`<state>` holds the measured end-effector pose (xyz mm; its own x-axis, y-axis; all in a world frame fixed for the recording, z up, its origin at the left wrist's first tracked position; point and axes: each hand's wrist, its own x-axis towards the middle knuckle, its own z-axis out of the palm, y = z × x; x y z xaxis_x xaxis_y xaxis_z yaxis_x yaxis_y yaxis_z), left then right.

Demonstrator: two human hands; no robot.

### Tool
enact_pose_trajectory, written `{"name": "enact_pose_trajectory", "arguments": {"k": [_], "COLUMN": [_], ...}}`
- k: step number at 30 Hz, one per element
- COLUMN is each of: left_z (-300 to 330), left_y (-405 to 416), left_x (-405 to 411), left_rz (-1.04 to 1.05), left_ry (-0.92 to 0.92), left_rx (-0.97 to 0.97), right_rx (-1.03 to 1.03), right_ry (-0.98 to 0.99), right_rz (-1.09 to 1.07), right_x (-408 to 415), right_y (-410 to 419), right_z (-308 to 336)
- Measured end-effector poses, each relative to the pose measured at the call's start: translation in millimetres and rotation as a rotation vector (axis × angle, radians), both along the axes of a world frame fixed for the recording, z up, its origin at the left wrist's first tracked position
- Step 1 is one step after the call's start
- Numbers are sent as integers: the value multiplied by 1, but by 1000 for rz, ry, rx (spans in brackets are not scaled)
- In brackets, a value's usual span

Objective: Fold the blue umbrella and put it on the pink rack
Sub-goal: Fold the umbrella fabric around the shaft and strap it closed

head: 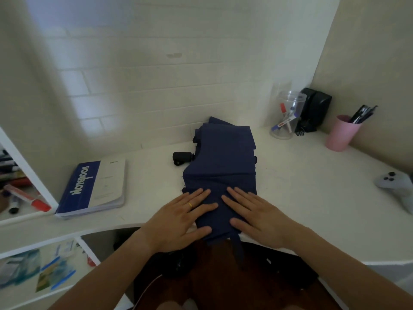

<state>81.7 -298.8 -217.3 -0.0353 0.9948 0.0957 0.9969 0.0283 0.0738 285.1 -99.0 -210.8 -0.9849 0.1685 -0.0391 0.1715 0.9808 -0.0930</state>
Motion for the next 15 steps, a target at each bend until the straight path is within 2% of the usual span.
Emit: {"name": "enact_pose_trajectory", "arguments": {"k": [4,5,6,8,9,10,12,15], "left_z": [4,4,3,0,-1,-1,0,1], "left_y": [3,4,4,5,5,5,4,3], "left_x": [-1,-1,-1,-1,0,1,1,2], "left_rz": [5,13,18,27,31,33,31,25], "left_ry": [-78,-103,-116,-111,-105,-96,-79,-79], "left_rx": [-21,-23,-18,3,9,10,6,12], "right_rx": [-38,-94,-165,-335,-453,-612,-945,-1175], "right_ry": [-87,3,176,594,727,774,737,734], "right_rz": [-37,-91,-162,-398,-543,-666,-779,-792], "right_x": [18,13,4,-24,-39,-53,-78,-97], "right_y": [8,9,12,23,30,36,47,55], "right_z": [28,37,46,65,77,89,103,114]}}
